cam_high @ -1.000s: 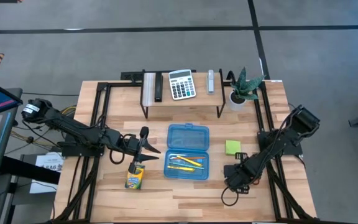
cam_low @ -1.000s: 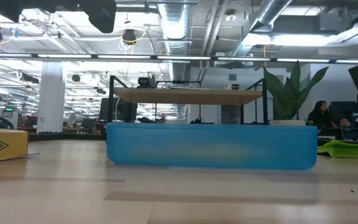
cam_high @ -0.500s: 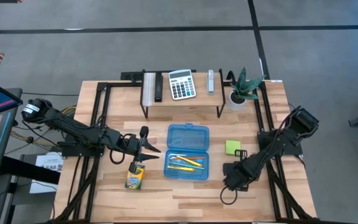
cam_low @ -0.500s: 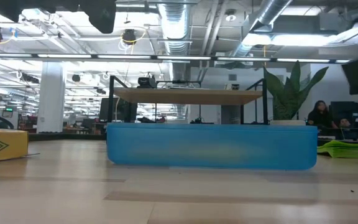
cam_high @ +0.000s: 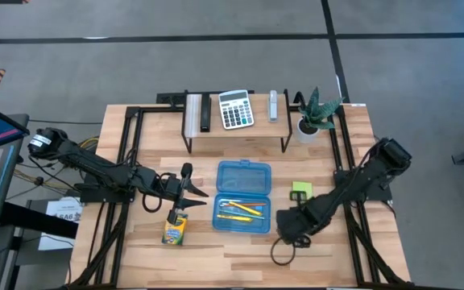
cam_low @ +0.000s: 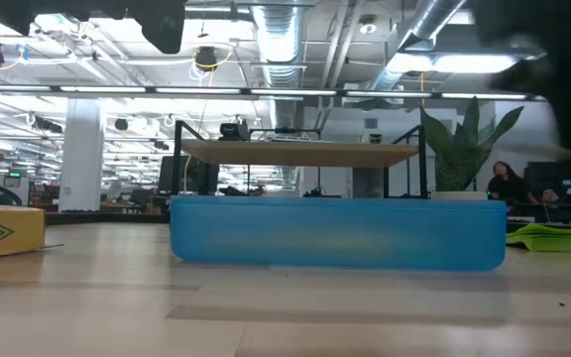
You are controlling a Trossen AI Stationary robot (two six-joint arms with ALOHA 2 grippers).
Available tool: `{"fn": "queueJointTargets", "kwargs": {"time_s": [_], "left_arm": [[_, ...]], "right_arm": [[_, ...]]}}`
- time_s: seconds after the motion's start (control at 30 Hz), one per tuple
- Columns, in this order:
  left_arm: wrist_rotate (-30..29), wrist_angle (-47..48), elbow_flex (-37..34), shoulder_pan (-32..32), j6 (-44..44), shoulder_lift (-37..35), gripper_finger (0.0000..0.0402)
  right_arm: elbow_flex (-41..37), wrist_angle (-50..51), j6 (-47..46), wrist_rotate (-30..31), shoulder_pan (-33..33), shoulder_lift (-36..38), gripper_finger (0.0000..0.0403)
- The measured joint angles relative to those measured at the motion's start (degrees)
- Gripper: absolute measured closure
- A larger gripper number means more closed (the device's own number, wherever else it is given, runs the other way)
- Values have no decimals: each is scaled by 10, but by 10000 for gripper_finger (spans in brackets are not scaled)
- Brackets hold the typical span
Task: Pack school essentials
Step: Put the black scissor into the supply box
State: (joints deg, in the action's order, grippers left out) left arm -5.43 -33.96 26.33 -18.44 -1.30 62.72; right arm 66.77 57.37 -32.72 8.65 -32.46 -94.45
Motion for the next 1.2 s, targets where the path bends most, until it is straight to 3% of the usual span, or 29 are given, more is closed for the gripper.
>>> {"fn": "queueJointTargets", "kwargs": {"time_s": [0.23, 0.53, 0.8, 1.2], "left_arm": [[0, -1, 0, 0, -5, 0, 313], [0, 5, 0, 0, -4, -1, 313], [-11, 16, 0, 0, -9, -1, 313], [-13, 25, 0, 0, -13, -1, 313]], "right_arm": [[52, -149, 149, 20, 88, -5, 339], [57, -316, 256, -72, 180, -65, 339], [114, -290, 257, -107, 195, -167, 328], [189, -207, 240, -108, 194, -207, 220]]}}
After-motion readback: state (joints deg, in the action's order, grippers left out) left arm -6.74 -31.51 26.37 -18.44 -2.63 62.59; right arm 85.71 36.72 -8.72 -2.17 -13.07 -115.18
